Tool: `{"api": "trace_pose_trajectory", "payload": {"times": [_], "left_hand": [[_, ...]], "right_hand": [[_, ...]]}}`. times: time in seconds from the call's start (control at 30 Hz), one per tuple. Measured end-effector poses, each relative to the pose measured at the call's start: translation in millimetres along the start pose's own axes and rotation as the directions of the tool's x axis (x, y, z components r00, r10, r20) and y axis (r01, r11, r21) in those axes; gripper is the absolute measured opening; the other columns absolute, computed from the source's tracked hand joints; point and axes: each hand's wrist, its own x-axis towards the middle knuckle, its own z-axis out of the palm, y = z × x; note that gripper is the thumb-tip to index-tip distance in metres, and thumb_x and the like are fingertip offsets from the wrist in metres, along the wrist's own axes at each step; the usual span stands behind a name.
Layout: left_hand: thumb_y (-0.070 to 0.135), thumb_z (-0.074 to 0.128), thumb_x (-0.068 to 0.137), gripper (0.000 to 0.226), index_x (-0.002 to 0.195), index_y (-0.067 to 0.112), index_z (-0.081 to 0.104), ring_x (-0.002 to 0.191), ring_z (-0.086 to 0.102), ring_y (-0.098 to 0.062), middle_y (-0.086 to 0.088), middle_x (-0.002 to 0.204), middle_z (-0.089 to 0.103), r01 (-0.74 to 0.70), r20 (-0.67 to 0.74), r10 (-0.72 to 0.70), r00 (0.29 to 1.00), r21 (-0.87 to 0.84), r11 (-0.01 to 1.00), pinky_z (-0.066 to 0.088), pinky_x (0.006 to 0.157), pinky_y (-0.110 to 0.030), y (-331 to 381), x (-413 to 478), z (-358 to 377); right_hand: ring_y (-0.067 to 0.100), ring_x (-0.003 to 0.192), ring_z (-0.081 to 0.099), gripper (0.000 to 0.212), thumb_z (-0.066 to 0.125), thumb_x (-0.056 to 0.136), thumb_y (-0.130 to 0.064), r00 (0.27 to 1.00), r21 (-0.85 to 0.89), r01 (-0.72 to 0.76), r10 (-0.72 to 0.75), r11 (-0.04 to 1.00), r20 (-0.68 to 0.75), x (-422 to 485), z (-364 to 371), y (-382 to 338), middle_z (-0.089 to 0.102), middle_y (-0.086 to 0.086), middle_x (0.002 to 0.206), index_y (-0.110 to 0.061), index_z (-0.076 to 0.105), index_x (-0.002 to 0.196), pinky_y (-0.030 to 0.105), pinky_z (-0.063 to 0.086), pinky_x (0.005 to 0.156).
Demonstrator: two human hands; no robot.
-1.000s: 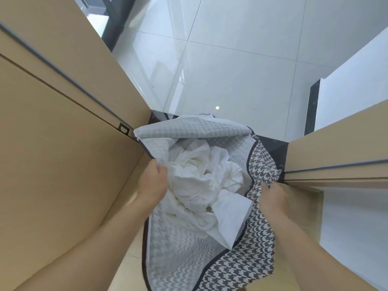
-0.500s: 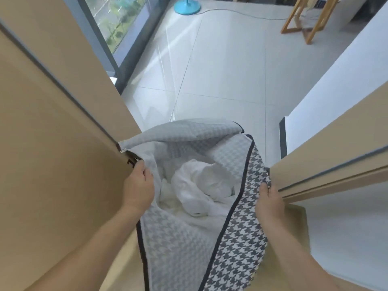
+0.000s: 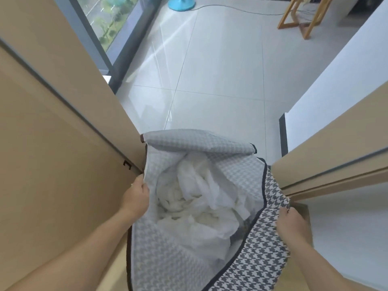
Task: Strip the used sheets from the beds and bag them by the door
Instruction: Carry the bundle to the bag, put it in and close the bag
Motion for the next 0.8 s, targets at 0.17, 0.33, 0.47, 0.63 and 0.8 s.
{"api": "trace_pose_trajectory", "payload": {"times": [0.17, 0.33, 0.47, 0.63, 0.8], "left_hand": [[0.020, 0.031, 0.104, 0.021, 0.112, 0.014, 0.050, 0.083, 0.058, -0.032, -0.010, 0.094, 0.061, 0.096, 0.010, -0.097, 0.995, 0.031, 0.995, 0.048, 0.079, -0.044, -3.9, 1.4, 17.8], [0.018, 0.038, 0.098, 0.016, 0.097, 0.005, 0.048, 0.077, 0.055, -0.033, -0.018, 0.087, 0.059, 0.190, 0.019, -0.192, 0.981, 0.095, 0.977, 0.048, 0.081, -0.046, -11.1, 0.0, 25.7], [0.024, 0.046, 0.092, 0.015, 0.093, 0.012, 0.055, 0.077, 0.060, -0.028, -0.010, 0.085, 0.063, 0.270, 0.058, -0.281, 0.958, 0.152, 0.951, 0.049, 0.071, -0.039, -22.2, -0.1, 32.4], [0.026, 0.056, 0.090, 0.017, 0.086, 0.009, 0.060, 0.071, 0.058, -0.023, -0.005, 0.080, 0.063, 0.374, 0.091, -0.390, 0.916, 0.154, 0.914, 0.038, 0.060, -0.032, -28.1, 6.8, 36.5], [0.040, 0.058, 0.091, 0.035, 0.079, 0.007, 0.060, 0.071, 0.055, -0.024, -0.005, 0.075, 0.058, 0.450, 0.008, -0.454, 0.891, 0.110, 0.886, 0.037, 0.062, -0.033, -13.7, 20.5, 25.7]], "right_hand": [[0.033, 0.127, 0.043, 0.050, 0.042, 0.098, -0.032, 0.992, -0.154, 0.126, -0.125, 0.980, 0.016, 10.5, 9.2, -31.9, 0.044, 0.012, 0.143, -0.012, 0.039, 0.143, 0.044, 0.039, 0.102], [0.029, 0.142, 0.026, 0.077, 0.057, 0.092, -0.044, 0.946, -0.231, 0.313, -0.323, 0.921, -0.007, 16.9, 17.6, -63.2, 0.027, 0.010, 0.157, -0.011, 0.022, 0.152, 0.045, 0.028, 0.113], [0.028, 0.146, 0.021, 0.081, 0.057, 0.089, -0.053, 0.915, -0.292, 0.374, -0.402, 0.880, -0.040, 40.9, 17.8, -90.2, 0.026, 0.011, 0.157, -0.010, 0.026, 0.150, 0.047, 0.023, 0.116], [0.034, 0.134, 0.039, 0.079, 0.054, 0.089, -0.057, 0.929, -0.252, 0.360, -0.370, 0.898, 0.005, 74.6, 17.2, -134.4, 0.041, 0.016, 0.146, -0.005, 0.032, 0.143, 0.047, 0.034, 0.108], [0.033, 0.110, 0.057, 0.045, 0.051, 0.094, -0.026, 0.930, -0.276, 0.368, -0.348, 0.888, 0.122, 93.7, 18.0, -148.2, 0.055, 0.012, 0.129, -0.010, 0.038, 0.134, 0.040, 0.043, 0.083]]}}
